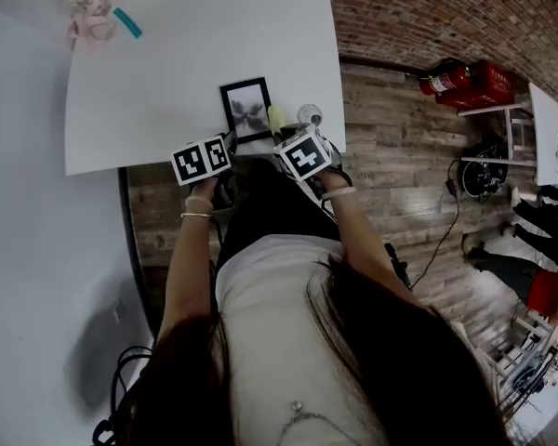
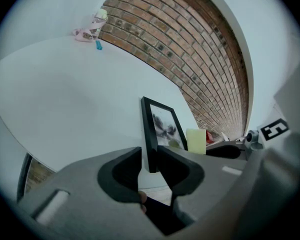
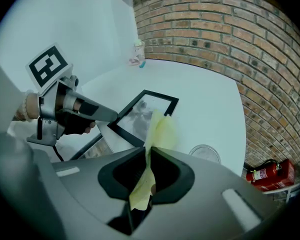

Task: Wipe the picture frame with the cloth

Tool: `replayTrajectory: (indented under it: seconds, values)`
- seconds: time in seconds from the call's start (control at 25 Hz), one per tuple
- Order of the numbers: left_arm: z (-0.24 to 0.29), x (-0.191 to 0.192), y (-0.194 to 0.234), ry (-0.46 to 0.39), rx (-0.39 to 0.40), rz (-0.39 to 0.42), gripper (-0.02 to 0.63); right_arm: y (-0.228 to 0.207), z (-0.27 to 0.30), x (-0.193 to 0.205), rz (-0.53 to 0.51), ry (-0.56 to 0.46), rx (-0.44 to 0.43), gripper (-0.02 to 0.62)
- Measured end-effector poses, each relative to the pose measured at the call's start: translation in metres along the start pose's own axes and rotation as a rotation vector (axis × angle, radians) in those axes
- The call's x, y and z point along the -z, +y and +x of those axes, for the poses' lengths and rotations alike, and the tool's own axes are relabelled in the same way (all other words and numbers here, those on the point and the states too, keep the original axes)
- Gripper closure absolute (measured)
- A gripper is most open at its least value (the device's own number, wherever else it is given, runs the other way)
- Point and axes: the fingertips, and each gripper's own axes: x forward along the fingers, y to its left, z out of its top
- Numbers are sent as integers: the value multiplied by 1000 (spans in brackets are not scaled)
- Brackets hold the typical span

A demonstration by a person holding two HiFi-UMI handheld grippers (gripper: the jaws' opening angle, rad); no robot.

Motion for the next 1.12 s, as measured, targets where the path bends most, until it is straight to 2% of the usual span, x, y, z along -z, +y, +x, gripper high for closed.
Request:
replayTrajectory:
  seconds: [0.36, 0.64, 1.12]
  values:
    - [2, 0, -2, -1, -4, -1, 503, -5, -6, -3, -50, -2, 10, 558]
    - [1, 1, -2, 1, -2, -1, 502, 2, 1, -7, -83, -17, -21, 558]
    - [1, 1, -1, 2, 10, -3, 503, 22, 5, -12, -116, 26, -90, 558]
